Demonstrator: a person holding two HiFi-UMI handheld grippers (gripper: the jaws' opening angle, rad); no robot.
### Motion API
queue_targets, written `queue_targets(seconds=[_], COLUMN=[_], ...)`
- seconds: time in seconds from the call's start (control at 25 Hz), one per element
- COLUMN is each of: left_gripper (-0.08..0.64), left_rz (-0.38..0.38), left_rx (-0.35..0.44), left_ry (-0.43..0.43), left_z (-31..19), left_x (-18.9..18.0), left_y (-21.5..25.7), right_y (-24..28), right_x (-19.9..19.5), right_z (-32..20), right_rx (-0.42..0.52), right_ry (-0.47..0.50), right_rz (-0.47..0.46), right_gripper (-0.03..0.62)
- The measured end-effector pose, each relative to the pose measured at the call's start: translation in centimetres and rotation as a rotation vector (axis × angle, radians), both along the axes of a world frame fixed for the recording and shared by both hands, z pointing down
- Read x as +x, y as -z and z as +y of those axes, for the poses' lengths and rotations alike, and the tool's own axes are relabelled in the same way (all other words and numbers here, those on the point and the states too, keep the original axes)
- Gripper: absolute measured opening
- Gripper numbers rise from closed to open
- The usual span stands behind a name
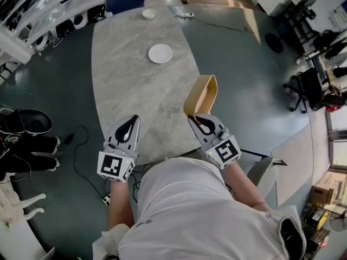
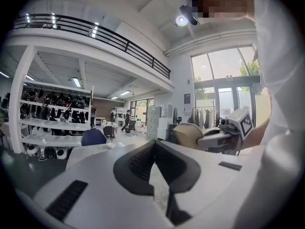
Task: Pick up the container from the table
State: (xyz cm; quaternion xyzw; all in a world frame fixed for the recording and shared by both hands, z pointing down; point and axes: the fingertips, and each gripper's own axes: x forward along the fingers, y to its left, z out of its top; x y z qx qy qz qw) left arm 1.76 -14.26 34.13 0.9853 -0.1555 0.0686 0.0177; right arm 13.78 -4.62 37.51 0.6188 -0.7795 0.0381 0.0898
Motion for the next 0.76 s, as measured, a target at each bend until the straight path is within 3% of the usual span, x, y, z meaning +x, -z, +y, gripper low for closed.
queue_targets(seconds=[0.76], left_gripper=[0.002], left_rz=[-0.018], left_rx=[-0.03], left_ry=[0.036], left_z=[0.3], left_x=[-0.8], left_y=[-1.1], right_y=[-0.8], right_x=[0.1], right_z=[0.0], right_rx=[-0.026], right_ry=[0.005], right_rz=[-0.015], right_gripper=[0.02])
